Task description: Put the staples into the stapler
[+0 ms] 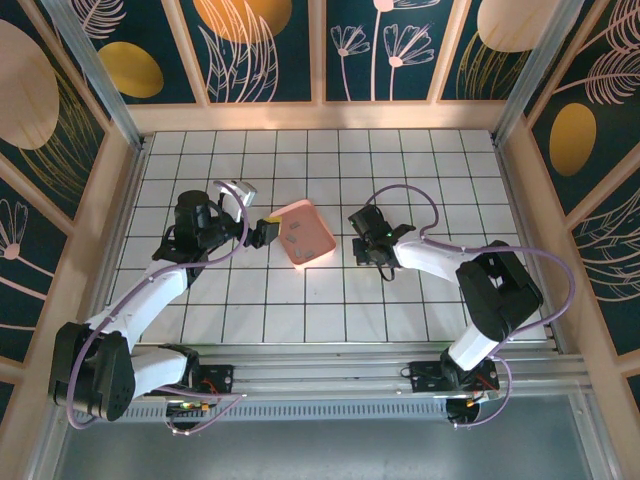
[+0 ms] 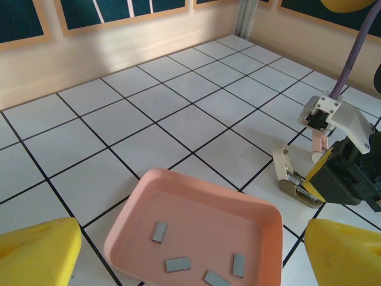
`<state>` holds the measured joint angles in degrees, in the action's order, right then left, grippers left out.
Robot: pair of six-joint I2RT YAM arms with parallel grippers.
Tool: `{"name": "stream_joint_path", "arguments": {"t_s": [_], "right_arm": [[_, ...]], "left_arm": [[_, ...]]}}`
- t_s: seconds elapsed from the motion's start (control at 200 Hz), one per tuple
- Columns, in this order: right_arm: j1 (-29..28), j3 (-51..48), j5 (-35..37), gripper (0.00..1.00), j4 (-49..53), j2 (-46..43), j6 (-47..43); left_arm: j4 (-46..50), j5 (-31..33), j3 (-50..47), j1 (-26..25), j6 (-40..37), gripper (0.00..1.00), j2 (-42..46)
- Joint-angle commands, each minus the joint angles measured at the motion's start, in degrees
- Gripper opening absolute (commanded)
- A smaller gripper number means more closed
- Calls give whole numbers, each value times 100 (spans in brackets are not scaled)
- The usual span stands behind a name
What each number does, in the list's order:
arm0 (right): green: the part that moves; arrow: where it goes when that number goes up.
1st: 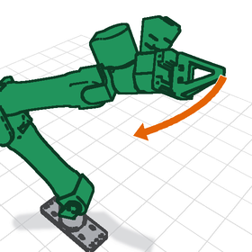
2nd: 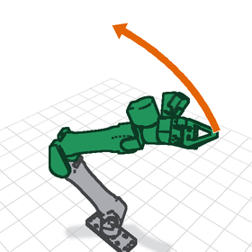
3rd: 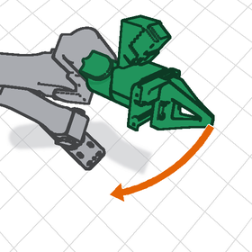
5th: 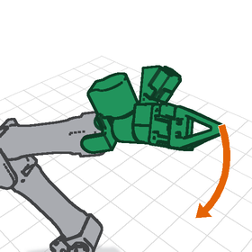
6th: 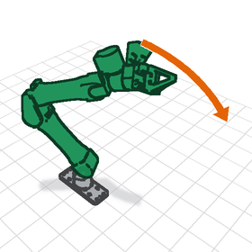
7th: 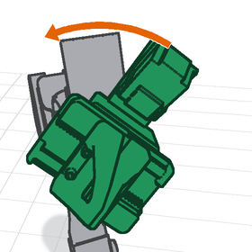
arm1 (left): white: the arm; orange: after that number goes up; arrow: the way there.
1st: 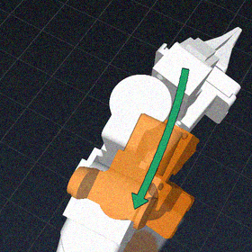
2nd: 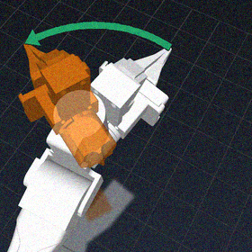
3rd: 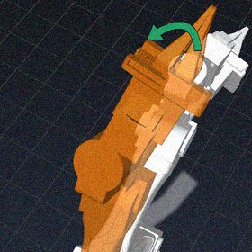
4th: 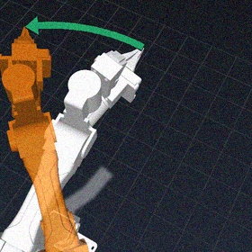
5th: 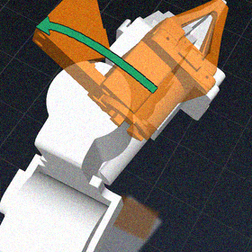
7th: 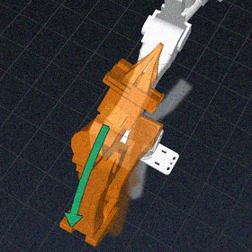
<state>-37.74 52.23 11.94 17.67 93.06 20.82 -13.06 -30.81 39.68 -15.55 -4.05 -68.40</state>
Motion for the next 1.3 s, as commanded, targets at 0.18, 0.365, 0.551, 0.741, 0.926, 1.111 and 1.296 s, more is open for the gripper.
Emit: {"name": "stream_joint_path", "arguments": {"t_s": [0.18, 0.365, 0.551, 0.741, 0.926, 1.111, 1.296], "right_arm": [[-32, 52, 291, 15, 136, -159, -190], [7, 43, 248, 15, 26, -182, -245], [3, 35, 197, 15, 2, -89, -288], [3, -8, 140, 16, 7, -55, -324], [-97, -10, -145, 16, 30, -18, -291], [-208, 80, -161, 15, 118, -50, -257], [-178, 198, 85, 16, 264, -269, -234]], "left_arm": [[-118, -74, -43, -31, 45, 96, -24], [-126, -91, -44, -31, 48, 96, -34], [-126, -87, -46, -35, 46, 96, -33], [-122, -92, -46, -33, 45, 96, -18], [-126, -101, -48, -32, 49, 96, -2], [-126, -121, -50, -35, 54, 96, 12], [-124, -89, -48, -34, 63, 96, 40]]}}
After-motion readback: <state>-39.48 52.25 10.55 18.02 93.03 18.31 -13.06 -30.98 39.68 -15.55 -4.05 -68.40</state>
